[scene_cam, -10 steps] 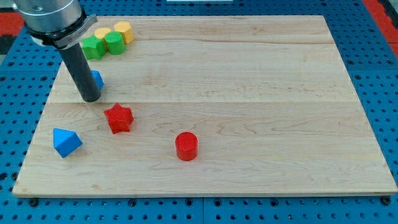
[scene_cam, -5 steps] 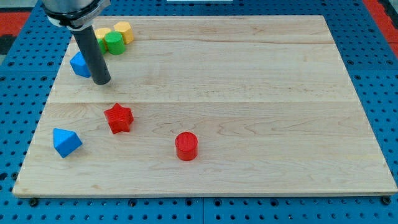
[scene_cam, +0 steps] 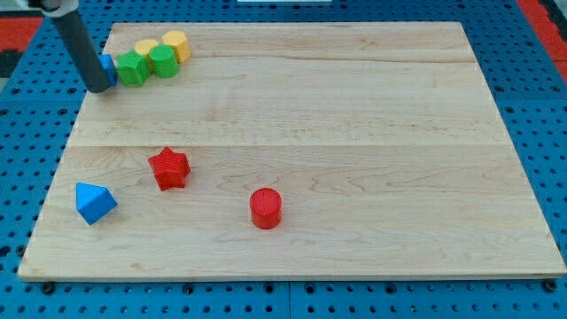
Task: Push the blue cube to the top left of the green star
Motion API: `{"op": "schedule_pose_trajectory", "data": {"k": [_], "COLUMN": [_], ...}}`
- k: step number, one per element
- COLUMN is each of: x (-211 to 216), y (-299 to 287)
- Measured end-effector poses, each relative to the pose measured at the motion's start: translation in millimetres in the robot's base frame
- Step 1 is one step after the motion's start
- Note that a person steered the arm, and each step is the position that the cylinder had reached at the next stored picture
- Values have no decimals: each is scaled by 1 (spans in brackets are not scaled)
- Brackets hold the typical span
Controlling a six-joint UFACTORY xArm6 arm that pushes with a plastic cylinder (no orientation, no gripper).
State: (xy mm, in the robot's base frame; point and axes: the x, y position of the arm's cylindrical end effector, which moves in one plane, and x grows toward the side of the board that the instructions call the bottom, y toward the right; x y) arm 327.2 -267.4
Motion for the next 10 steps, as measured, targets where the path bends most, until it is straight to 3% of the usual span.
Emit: {"op": "schedule_pose_trajectory", "data": {"k": [5,9,10], "x": [15,-46,-57], "y": [-37,-3,-17]}}
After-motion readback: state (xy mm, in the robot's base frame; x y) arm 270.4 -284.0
